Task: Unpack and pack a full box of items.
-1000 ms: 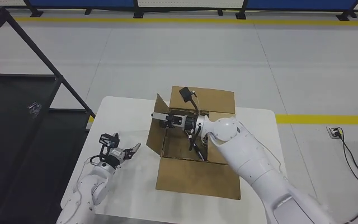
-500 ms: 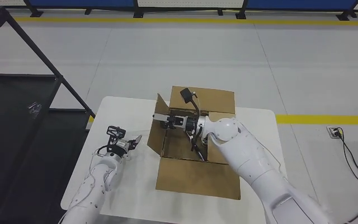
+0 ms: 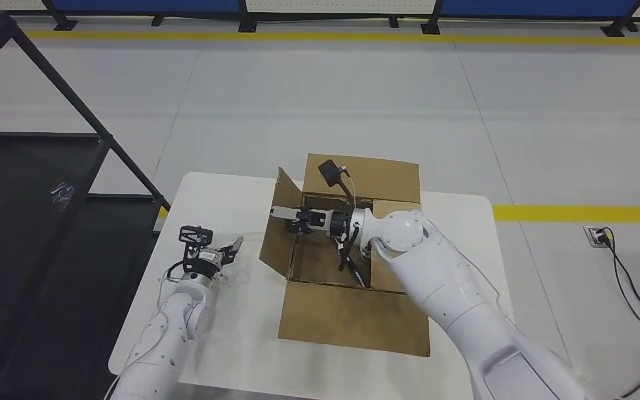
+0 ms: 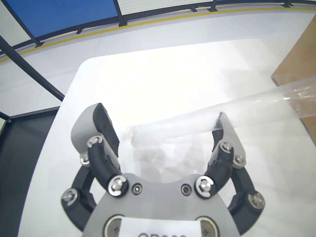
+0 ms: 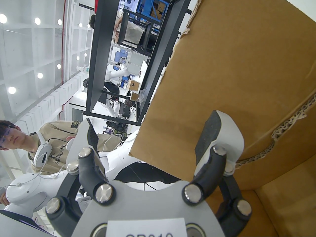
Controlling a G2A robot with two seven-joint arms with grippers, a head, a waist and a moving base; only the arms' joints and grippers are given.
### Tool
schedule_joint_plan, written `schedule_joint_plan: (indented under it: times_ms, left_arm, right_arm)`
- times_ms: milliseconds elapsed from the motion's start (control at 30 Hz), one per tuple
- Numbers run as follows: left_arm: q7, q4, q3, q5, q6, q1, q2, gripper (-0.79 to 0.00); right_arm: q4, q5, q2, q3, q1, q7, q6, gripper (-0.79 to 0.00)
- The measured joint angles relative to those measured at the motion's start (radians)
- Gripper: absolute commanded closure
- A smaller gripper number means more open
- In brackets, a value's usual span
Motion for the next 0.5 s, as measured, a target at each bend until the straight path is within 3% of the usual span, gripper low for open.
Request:
schedule_joint_plan:
  times_ms: [500]
  left_arm:
    - [0.008, 0.024, -0.032, -0.024, -0.001, -0.007, 0.003, -0.785]
  right_arm:
    - [0.018, -0.017, -0.015, 0.012, 0.006, 0.011, 0.006, -0.785]
